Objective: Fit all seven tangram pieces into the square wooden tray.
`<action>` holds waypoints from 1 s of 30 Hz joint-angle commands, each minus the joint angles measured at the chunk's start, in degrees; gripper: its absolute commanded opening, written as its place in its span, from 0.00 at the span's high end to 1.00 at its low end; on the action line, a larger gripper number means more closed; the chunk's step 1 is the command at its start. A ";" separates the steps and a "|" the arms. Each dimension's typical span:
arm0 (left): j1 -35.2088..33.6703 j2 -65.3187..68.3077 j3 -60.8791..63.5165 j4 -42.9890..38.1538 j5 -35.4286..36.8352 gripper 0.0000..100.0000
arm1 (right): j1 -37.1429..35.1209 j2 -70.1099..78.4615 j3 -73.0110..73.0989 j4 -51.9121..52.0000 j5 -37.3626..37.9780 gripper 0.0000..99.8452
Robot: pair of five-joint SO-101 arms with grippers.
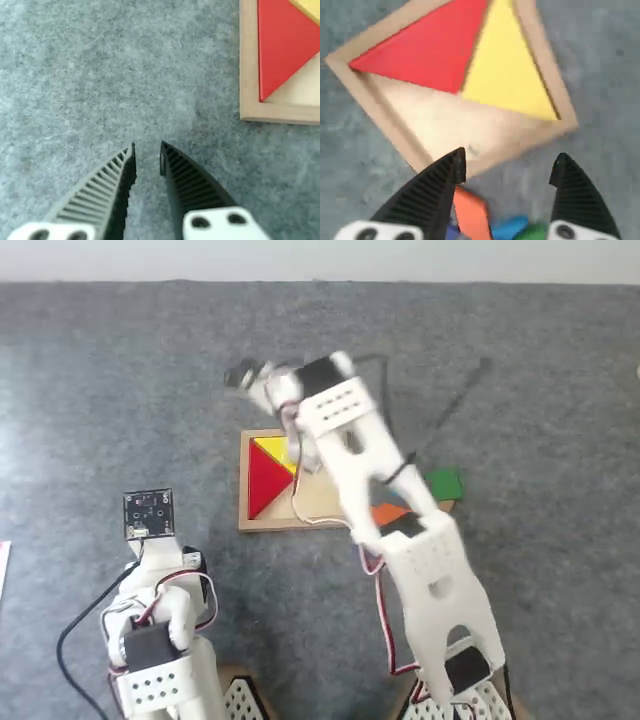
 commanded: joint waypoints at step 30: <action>-0.35 -1.05 -0.66 0.18 -0.09 0.92 | 8.31 -19.82 59.25 -24.22 9.49 0.74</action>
